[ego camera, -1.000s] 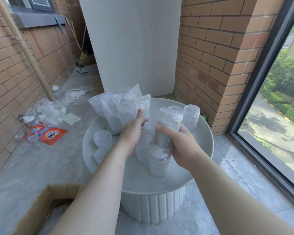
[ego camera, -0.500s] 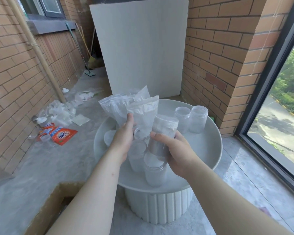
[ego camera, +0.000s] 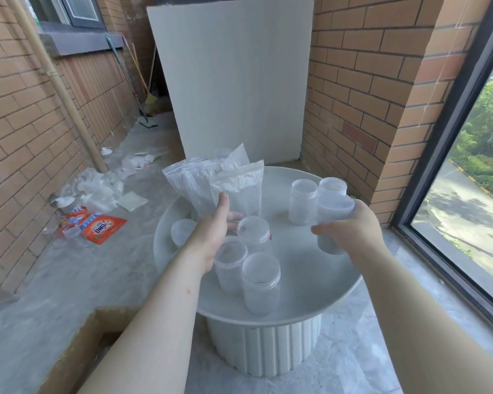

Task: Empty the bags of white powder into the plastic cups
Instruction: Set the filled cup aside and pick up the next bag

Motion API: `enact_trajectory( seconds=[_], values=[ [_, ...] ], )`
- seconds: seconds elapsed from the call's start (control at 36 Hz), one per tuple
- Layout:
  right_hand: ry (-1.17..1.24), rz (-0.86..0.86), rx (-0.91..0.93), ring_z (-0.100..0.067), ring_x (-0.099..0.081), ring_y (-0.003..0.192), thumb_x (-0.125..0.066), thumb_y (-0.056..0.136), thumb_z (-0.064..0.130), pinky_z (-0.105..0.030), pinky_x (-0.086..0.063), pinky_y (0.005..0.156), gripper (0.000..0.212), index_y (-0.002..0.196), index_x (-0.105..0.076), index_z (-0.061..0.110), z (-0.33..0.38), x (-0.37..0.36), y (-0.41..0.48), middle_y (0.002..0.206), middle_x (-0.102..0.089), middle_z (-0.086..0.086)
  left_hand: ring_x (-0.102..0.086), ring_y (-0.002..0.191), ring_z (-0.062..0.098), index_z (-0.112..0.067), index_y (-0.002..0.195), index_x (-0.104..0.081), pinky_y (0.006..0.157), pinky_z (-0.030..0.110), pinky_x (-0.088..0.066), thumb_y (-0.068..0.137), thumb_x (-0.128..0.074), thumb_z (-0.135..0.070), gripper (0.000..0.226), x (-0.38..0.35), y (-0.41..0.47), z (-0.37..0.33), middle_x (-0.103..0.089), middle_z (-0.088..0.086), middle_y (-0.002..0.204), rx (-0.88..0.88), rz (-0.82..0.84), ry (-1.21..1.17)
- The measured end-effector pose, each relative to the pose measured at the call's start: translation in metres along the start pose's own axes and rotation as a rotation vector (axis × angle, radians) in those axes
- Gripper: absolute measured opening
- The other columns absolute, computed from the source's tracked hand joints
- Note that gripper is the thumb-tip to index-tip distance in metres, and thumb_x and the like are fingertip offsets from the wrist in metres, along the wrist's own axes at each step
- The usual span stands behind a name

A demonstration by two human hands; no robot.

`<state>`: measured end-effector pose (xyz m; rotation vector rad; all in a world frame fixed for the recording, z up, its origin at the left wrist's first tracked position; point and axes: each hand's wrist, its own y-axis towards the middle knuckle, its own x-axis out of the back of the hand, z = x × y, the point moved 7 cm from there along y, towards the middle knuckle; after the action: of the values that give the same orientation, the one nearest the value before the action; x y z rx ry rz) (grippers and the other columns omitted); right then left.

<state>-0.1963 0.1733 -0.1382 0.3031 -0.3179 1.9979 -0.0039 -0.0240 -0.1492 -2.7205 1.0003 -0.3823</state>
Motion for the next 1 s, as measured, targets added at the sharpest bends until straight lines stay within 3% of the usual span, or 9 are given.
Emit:
enact_trajectory(
  seconds=[0.08, 0.17, 0.28, 0.36, 0.47, 0.58, 0.67, 0.83, 1.0],
  values=[
    [-0.109, 0.009, 0.01, -0.023, -0.063, 0.1, -0.089, 0.059, 0.013, -0.028, -0.041, 0.064, 0.064, 0.116, -0.061, 0.024, -0.003, 0.004, 0.006, 0.104, -0.067, 0.005, -0.065, 0.11, 0.018, -0.021, 0.095, -0.075, 0.108, 0.045, -0.043, 0.096, -0.026, -0.072, 0.071, -0.003, 0.0, 0.0, -0.076, 0.001, 0.099, 0.0, 0.033, 0.027],
    [-0.134, 0.004, 0.001, -0.02, -0.055, 0.101, -0.089, 0.066, 0.01, -0.029, -0.041, 0.075, 0.074, 0.13, -0.053, 0.023, -0.005, 0.006, 0.006, 0.117, -0.056, 0.005, -0.065, 0.11, 0.017, -0.022, 0.093, -0.077, 0.11, 0.045, -0.041, 0.095, -0.025, -0.073, 0.073, -0.005, 0.003, 0.001, -0.077, 0.001, 0.098, 0.006, 0.053, 0.051],
    [-0.228, 0.014, 0.027, -0.025, -0.055, 0.108, -0.088, 0.068, 0.012, -0.037, -0.05, 0.085, 0.075, 0.132, -0.049, 0.021, -0.002, 0.003, 0.005, 0.121, -0.054, 0.0, -0.061, 0.117, 0.022, -0.025, 0.097, -0.076, 0.114, 0.05, -0.033, 0.089, -0.023, -0.081, 0.077, -0.005, 0.009, 0.005, -0.078, -0.002, 0.092, 0.04, 0.099, 0.104],
    [-0.326, 0.046, 0.047, -0.026, -0.052, 0.118, -0.086, 0.073, 0.013, -0.034, -0.046, 0.089, 0.077, 0.139, -0.045, 0.019, 0.001, 0.0, 0.004, 0.132, -0.051, -0.001, -0.058, 0.121, 0.025, -0.026, 0.099, -0.075, 0.115, 0.052, -0.03, 0.088, -0.023, -0.082, 0.078, -0.005, 0.011, 0.006, -0.078, -0.002, 0.089, 0.05, 0.12, 0.143],
    [-0.506, 0.056, 0.072, -0.031, -0.046, 0.128, -0.085, 0.075, 0.039, -0.045, -0.043, 0.103, 0.086, 0.145, -0.038, 0.027, 0.007, -0.005, 0.003, 0.143, -0.042, -0.006, -0.062, 0.116, 0.026, -0.025, 0.102, -0.074, 0.113, 0.051, -0.033, 0.088, -0.023, -0.082, 0.078, -0.006, 0.011, 0.006, -0.078, -0.001, 0.091, 0.05, 0.143, 0.15],
    [-0.65, -0.077, 0.202, -0.034, -0.038, 0.133, -0.065, 0.086, 0.06, -0.048, -0.033, 0.107, 0.068, 0.143, -0.042, 0.031, 0.027, -0.007, 0.003, 0.139, -0.044, -0.008, -0.06, 0.119, 0.027, -0.025, 0.1, -0.075, 0.114, 0.051, -0.033, 0.089, -0.023, -0.081, 0.078, -0.005, 0.01, 0.004, -0.078, -0.001, 0.09, 0.043, 0.127, 0.157],
    [-0.753, -0.098, 0.318, -0.034, -0.034, 0.135, -0.055, 0.094, 0.057, -0.046, -0.03, 0.108, 0.055, 0.141, -0.048, 0.03, 0.039, -0.016, 0.01, 0.143, -0.045, -0.008, -0.063, 0.114, 0.026, -0.023, 0.101, -0.074, 0.112, 0.05, -0.036, 0.091, -0.023, -0.079, 0.076, -0.006, 0.008, 0.003, -0.078, 0.001, 0.091, 0.038, 0.121, 0.142],
    [-0.887, -0.097, 0.382, -0.034, -0.031, 0.135, -0.048, 0.1, 0.052, -0.047, -0.026, 0.11, 0.044, 0.137, -0.053, 0.029, 0.043, -0.033, 0.027, 0.139, -0.048, -0.009, -0.065, 0.109, 0.018, -0.015, 0.102, -0.072, 0.111, 0.045, -0.036, 0.099, -0.019, -0.067, 0.074, 0.001, 0.006, -0.005, -0.078, 0.004, 0.087, -0.032, 0.047, 0.121],
    [-1.02, -0.059, 0.34, -0.032, -0.024, 0.138, -0.045, 0.099, 0.055, -0.052, -0.022, 0.114, 0.047, 0.143, -0.046, 0.038, 0.04, -0.036, 0.038, 0.145, -0.044, -0.009, -0.074, 0.085, 0.026, -0.007, 0.093, -0.071, 0.088, 0.037, -0.054, 0.103, -0.029, -0.058, 0.066, 0.023, 0.01, -0.009, -0.077, 0.009, 0.084, -0.101, -0.148, 0.016]
  ],
)
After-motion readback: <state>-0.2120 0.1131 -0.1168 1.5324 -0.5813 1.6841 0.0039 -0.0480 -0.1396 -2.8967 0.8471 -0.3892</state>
